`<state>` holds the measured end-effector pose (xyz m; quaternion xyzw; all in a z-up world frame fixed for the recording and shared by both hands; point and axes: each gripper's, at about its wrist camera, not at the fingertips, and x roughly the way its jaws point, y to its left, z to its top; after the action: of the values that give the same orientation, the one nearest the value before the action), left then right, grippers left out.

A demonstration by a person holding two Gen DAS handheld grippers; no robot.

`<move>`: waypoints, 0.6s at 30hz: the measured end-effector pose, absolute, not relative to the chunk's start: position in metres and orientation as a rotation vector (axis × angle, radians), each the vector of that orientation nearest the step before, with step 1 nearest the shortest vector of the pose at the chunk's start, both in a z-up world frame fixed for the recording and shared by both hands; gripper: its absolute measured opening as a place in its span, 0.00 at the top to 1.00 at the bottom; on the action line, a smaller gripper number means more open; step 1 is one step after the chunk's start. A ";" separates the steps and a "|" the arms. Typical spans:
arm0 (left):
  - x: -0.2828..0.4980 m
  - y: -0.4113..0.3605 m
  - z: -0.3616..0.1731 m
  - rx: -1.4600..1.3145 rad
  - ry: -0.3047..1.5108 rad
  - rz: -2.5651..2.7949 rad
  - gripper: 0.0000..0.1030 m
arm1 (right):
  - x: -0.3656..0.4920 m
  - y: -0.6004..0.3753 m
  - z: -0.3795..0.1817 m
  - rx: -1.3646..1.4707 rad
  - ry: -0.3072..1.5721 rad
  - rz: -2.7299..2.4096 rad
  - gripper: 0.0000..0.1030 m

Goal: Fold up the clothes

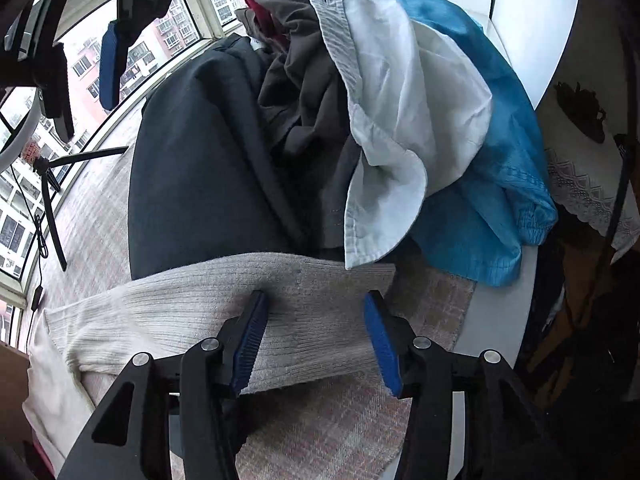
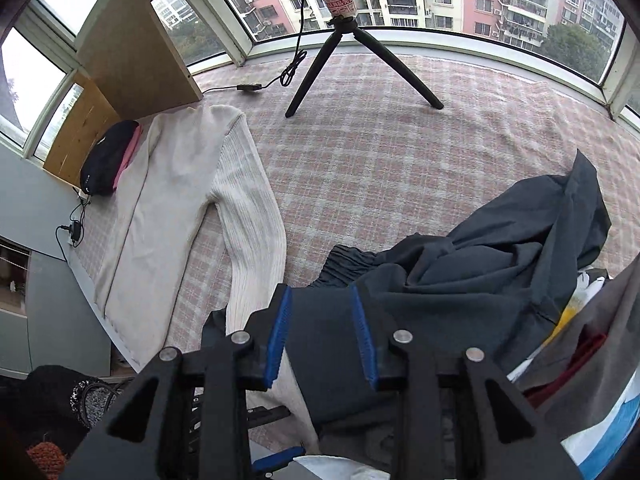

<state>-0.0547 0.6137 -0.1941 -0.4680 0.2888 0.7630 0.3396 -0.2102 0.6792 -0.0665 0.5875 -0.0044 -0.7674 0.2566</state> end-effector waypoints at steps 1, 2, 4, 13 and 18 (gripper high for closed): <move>-0.062 0.610 -0.201 -1.255 0.714 1.972 0.81 | -0.212 0.682 -0.065 1.585 -0.009 -2.091 0.70; -0.069 0.603 -0.203 -1.297 0.622 1.945 0.90 | -0.215 0.682 -0.064 1.579 -0.007 -2.095 0.70; -0.076 0.582 -0.192 -1.346 0.438 1.911 0.93 | -0.224 0.674 -0.065 1.561 -0.012 -2.076 0.70; -0.053 0.447 -0.119 -1.310 -0.048 2.030 0.93 | -0.304 0.536 -0.142 1.564 0.122 -1.912 0.64; -0.031 0.382 -0.124 -1.376 -0.162 2.160 0.93 | -0.342 0.476 -0.199 1.692 0.132 -1.822 0.64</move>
<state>-0.0312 0.3824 -0.1241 -0.5141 -0.0607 0.8071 0.2839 -0.3418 0.4764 -0.1987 0.6436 0.0502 -0.6934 0.3200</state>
